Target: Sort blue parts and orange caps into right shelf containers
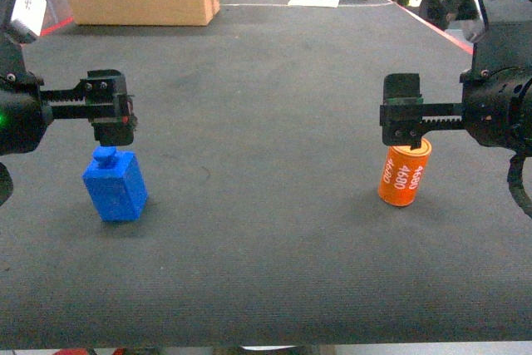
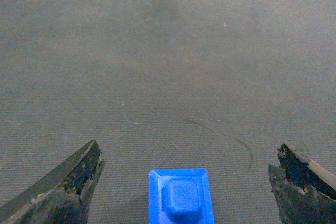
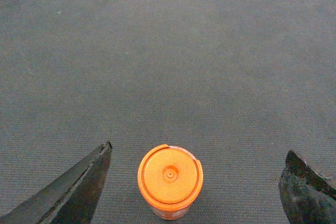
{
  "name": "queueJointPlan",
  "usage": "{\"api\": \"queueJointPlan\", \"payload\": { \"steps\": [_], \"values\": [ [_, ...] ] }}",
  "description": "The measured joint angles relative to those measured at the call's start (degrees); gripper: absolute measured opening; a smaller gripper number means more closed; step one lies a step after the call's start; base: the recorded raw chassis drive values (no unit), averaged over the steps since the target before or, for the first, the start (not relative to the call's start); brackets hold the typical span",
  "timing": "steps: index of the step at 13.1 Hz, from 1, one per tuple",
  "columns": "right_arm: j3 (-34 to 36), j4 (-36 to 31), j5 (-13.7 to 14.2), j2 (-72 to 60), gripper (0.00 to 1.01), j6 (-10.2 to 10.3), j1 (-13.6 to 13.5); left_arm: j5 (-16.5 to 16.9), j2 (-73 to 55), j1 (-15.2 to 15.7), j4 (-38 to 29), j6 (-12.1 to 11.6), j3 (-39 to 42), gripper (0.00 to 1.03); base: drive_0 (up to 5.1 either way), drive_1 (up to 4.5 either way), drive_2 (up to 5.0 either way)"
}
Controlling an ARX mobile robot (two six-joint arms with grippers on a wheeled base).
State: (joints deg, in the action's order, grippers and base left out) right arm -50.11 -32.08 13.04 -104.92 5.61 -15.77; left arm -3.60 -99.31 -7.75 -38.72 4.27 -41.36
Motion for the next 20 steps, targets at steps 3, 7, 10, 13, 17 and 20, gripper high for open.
{"api": "queueJointPlan", "payload": {
  "steps": [3, 7, 10, 13, 17, 20],
  "values": [
    [-1.7, -0.1, 0.2, -3.1, 0.98, 1.4, -0.1, 0.0, -2.9, -0.4, -0.5, 0.0, -0.9, 0.98, 0.0, 0.0, 0.0],
    [-2.6, -1.1, 0.2, -7.2, 0.98, 2.4, 0.1, 0.2, -7.9, -0.6, -0.6, 0.0, -2.7, 0.98, 0.0, 0.0, 0.0],
    [-3.2, -2.3, 0.2, -10.9, 0.98, 3.7, 0.1, -0.3, -12.6, -0.7, -1.2, 0.1, -4.3, 0.98, 0.0, 0.0, 0.0],
    [-4.7, -2.4, 0.2, -14.7, 0.98, 4.9, 0.1, -0.9, -17.6, -0.7, -1.9, 1.4, -6.5, 0.98, 0.0, 0.0, 0.0],
    [-6.7, -3.5, 3.1, -16.1, 0.97, 3.7, 0.5, -1.5, -18.7, -0.7, 0.6, 1.3, -8.0, 0.97, 0.0, 0.0, 0.0],
    [-6.9, -2.2, 3.6, -16.9, 0.53, 2.3, 0.9, -1.8, -18.8, -0.9, 2.1, 1.4, -8.4, 0.53, 0.0, 0.0, 0.0]
  ]
}}
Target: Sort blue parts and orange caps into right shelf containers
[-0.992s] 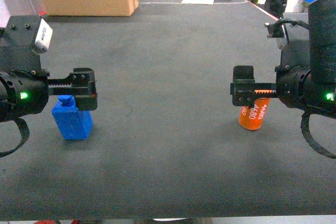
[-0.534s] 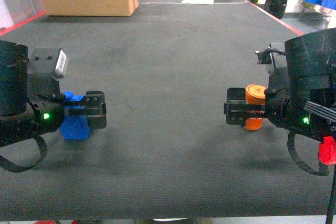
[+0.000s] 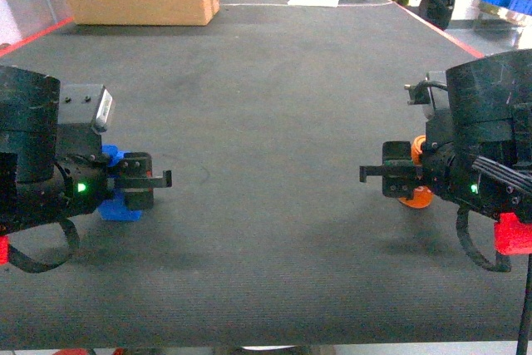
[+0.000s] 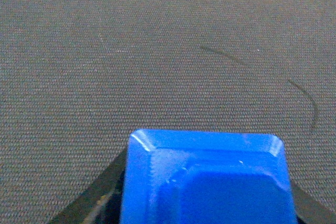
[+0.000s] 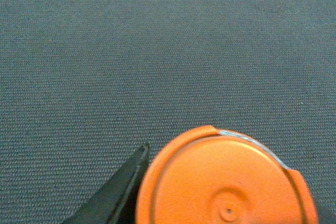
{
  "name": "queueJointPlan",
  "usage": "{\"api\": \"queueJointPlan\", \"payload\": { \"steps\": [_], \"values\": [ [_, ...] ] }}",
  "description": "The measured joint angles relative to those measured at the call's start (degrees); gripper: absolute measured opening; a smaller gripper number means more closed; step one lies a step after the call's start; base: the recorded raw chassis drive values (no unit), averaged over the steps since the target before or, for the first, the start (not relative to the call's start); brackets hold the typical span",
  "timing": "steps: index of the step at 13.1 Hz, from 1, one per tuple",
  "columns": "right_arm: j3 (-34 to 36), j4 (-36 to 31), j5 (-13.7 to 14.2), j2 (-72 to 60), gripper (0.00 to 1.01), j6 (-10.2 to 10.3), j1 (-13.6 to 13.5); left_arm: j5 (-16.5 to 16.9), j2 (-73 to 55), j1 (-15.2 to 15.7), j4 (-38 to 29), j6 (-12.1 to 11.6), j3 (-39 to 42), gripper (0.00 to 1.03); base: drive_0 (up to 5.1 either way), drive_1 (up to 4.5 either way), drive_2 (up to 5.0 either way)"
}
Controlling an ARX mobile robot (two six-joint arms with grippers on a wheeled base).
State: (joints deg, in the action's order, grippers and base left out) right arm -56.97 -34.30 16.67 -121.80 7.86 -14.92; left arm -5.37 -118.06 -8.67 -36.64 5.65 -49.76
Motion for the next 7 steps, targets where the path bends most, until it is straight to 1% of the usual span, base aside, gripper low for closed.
{"api": "queueJointPlan", "payload": {
  "steps": [1, 2, 4, 7],
  "values": [
    [0.0, -0.2, -0.3, 0.0, 0.46, -0.2, 0.0, -0.5, 0.1, -0.1, -1.3, 0.2, 0.3, 0.45, 0.0, 0.0, 0.0],
    [1.0, -2.3, -0.4, 0.9, 0.46, -0.6, -0.3, -2.2, 1.6, -0.4, -4.0, 0.4, 2.1, 0.44, 0.0, 0.0, 0.0],
    [5.7, -7.4, -0.1, 7.0, 0.46, -1.2, -1.6, -4.7, 8.8, -1.2, -10.2, 0.7, 6.4, 0.44, 0.0, 0.0, 0.0],
    [12.8, -15.9, 1.8, 18.7, 0.46, -2.3, -4.7, -8.8, 20.6, -3.3, -18.0, -0.5, 12.3, 0.44, 0.0, 0.0, 0.0]
  ]
}}
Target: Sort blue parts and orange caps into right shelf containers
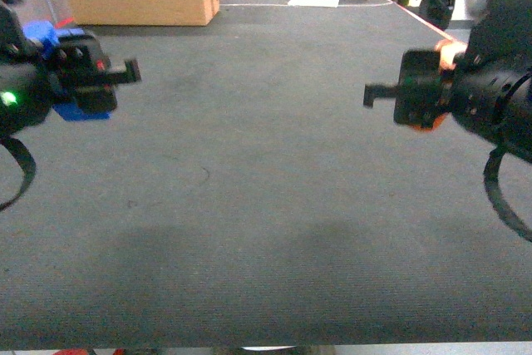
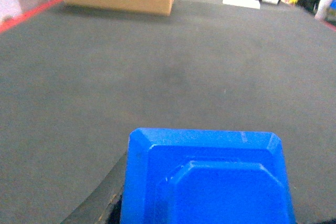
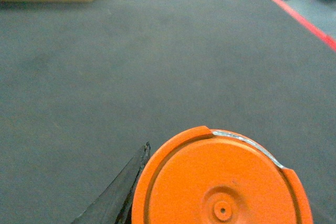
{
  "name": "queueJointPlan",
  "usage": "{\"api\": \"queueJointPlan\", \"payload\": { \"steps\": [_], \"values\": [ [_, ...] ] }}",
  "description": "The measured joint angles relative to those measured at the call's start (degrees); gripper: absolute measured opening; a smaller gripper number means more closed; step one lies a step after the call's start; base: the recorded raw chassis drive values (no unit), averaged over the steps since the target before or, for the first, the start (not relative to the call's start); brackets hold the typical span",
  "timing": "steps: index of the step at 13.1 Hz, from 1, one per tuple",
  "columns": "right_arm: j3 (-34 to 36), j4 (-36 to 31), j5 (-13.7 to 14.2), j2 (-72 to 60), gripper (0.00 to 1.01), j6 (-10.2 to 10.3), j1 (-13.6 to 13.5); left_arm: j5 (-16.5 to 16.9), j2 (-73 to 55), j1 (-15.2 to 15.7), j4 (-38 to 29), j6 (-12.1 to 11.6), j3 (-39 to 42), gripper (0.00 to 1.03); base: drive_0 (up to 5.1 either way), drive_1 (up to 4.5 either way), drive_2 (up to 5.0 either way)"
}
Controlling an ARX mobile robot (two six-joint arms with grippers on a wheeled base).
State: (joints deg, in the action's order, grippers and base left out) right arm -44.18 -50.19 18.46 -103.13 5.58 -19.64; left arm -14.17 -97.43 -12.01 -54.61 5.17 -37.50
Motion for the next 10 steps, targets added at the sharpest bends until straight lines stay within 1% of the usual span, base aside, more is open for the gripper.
{"api": "queueJointPlan", "payload": {
  "steps": [1, 2, 3, 4, 5, 6, 7, 8, 9, 10],
  "values": [
    [3.4, -3.5, 1.6, 4.0, 0.46, -0.9, -1.2, -2.2, 3.1, -1.0, -2.2, -1.2, 2.7, 0.44, 0.0, 0.0, 0.0],
    [7.2, -6.8, 3.6, 7.6, 0.46, -2.5, -2.6, -5.3, 6.4, -2.3, -4.6, -2.2, 6.6, 0.44, 0.0, 0.0, 0.0],
    [19.1, -12.3, 10.6, 21.4, 0.46, -7.1, -7.2, -16.0, 18.6, -8.4, -10.0, -6.8, 17.1, 0.44, 0.0, 0.0, 0.0],
    [21.5, -12.5, 12.4, 25.7, 0.46, -8.3, -9.0, -18.0, 22.9, -9.9, -10.1, -7.6, 19.0, 0.44, 0.0, 0.0, 0.0],
    [23.9, -12.6, 14.2, 30.4, 0.46, -9.8, -10.6, -19.5, 27.3, -11.2, -9.1, -8.7, 20.9, 0.44, 0.0, 0.0, 0.0],
    [26.3, -11.3, 15.2, 35.2, 0.46, -10.7, -11.1, -20.9, 31.6, -11.5, -6.4, -9.7, 22.8, 0.44, 0.0, 0.0, 0.0],
    [27.3, -10.6, 17.3, 37.0, 0.46, -11.9, -11.6, -21.5, 33.7, -12.0, -3.1, -9.7, 23.2, 0.44, 0.0, 0.0, 0.0],
    [27.5, -8.2, 18.2, 38.3, 0.46, -12.4, -12.0, -20.3, 34.5, -12.2, -0.7, -9.7, 23.2, 0.44, 0.0, 0.0, 0.0],
    [27.8, -8.1, 18.1, 38.5, 0.46, -12.8, -12.7, -19.8, 34.4, -12.3, -0.5, -9.7, 23.2, 0.44, 0.0, 0.0, 0.0],
    [27.8, -8.1, 18.0, 38.5, 0.46, -13.0, -12.7, -19.6, 34.4, -12.5, -0.5, -9.7, 23.2, 0.44, 0.0, 0.0, 0.0]
  ]
}}
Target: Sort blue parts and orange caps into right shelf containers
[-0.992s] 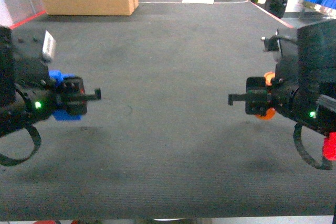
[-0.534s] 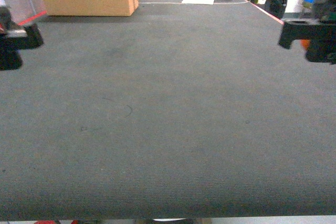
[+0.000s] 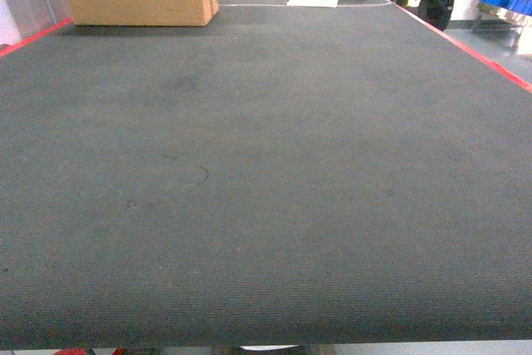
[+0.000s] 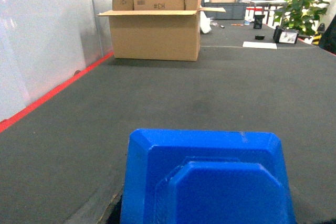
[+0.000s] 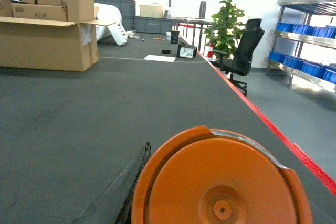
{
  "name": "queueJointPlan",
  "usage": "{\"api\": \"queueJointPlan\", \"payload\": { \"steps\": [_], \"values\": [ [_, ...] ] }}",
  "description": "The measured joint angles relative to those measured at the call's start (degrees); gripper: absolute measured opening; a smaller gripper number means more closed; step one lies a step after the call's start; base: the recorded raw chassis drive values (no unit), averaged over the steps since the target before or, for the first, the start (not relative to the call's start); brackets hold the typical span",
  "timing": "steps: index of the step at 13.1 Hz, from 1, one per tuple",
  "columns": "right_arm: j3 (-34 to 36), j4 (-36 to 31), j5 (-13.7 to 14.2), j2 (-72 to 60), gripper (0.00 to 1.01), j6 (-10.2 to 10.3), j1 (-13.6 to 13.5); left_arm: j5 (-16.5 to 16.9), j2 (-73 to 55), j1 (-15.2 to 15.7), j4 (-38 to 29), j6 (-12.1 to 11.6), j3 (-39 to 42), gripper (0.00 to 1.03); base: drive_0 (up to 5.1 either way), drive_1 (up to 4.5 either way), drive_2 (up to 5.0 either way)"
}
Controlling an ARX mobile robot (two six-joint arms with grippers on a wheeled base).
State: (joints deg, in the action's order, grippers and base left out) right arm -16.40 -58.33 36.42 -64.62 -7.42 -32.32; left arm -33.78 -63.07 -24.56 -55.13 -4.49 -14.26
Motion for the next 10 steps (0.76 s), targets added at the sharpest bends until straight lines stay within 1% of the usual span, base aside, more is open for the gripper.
{"api": "queueJointPlan", "payload": {
  "steps": [1, 2, 3, 5, 7, 8, 9, 10],
  "values": [
    [-0.3, 3.2, -0.6, 0.9, 0.46, 0.5, 0.3, 0.2, 0.0, 0.0, 0.3, 0.1, 0.0, 0.44, 0.0, 0.0, 0.0],
    [6.7, 22.4, -14.6, 17.8, 0.46, 6.4, 11.3, 17.9, 13.8, 9.1, 15.5, 3.9, 5.4, 0.44, 0.0, 0.0, 0.0],
    [10.4, 26.6, -21.8, 26.3, 0.46, 6.6, 18.0, 22.8, 21.6, 14.1, 19.8, 4.1, 9.1, 0.44, 0.0, 0.0, 0.0],
    [12.3, 29.7, -25.1, 31.1, 0.46, 6.8, 21.3, 25.6, 26.6, 16.4, 23.2, 4.2, 10.6, 0.44, 0.0, 0.0, 0.0],
    [13.4, 32.9, -27.9, 35.5, 0.46, 6.8, 23.9, 27.3, 31.1, 18.3, 26.5, 4.2, 11.7, 0.44, 0.0, 0.0, 0.0],
    [13.8, 34.2, -29.0, 37.5, 0.46, 6.9, 25.0, 30.9, 31.9, 20.9, 24.2, 4.2, 13.1, 0.44, 0.0, 0.0, 0.0],
    [14.3, 35.6, -30.1, 39.5, 0.46, 6.9, 26.1, 33.1, 33.9, 24.6, 26.8, 4.2, 13.4, 0.44, 0.0, 0.0, 0.0],
    [14.9, 34.6, -31.1, 39.7, 0.45, 6.9, 27.0, 32.7, 34.5, 24.9, 27.4, 4.3, 13.4, 0.44, 0.0, 0.0, 0.0]
  ]
}}
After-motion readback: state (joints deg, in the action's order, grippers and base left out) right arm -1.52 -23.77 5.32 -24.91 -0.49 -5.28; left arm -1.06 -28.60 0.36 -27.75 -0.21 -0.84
